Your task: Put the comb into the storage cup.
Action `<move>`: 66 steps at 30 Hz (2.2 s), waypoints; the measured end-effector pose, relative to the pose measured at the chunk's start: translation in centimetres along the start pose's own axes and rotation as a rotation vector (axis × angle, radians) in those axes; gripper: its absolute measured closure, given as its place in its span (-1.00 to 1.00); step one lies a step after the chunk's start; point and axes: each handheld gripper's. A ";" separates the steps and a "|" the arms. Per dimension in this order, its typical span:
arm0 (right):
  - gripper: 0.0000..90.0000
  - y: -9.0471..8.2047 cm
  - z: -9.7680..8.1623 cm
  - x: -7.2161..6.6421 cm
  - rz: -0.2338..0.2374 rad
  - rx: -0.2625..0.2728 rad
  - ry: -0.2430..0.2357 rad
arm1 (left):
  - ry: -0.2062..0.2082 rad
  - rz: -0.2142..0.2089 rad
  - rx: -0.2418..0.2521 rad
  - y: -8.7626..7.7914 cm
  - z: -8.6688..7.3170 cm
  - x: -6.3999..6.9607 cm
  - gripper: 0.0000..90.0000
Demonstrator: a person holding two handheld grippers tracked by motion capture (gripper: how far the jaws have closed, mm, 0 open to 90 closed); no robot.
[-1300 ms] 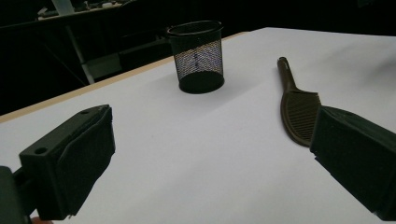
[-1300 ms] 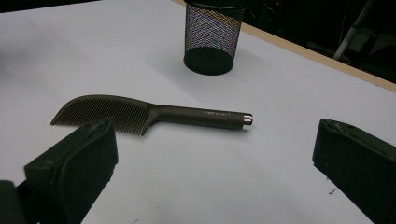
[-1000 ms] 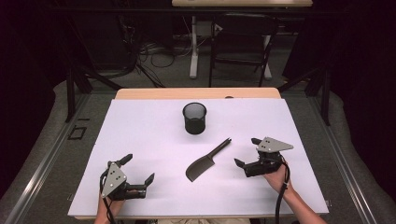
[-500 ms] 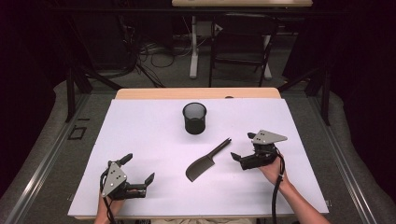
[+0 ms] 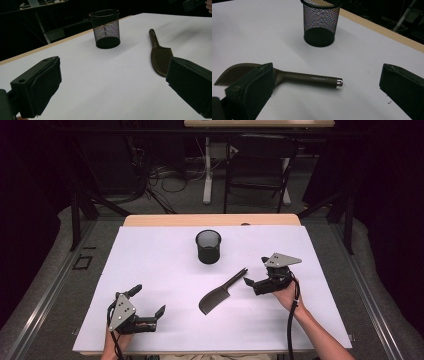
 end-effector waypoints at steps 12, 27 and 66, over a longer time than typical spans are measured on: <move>-1.00 1.3 0.4 0.8 0.007 -0.010 0.011 | 0.001 0.001 0.000 0.1 0.0 -0.1 -1.00; -1.00 2.4 0.7 1.7 0.004 -0.013 0.029 | 0.001 0.000 0.002 0.1 0.0 -0.1 -1.00; 0.62 6.4 0.5 2.7 0.026 -0.110 0.032 | 0.004 -0.004 -0.007 0.3 0.0 -0.1 -1.00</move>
Point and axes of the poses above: each handheld gripper's, and its own axes: y roughly forward along the jaws, z roughly out of its top, x roughly to its right, and after that the axes turned 12 degrees about -y, right-handed
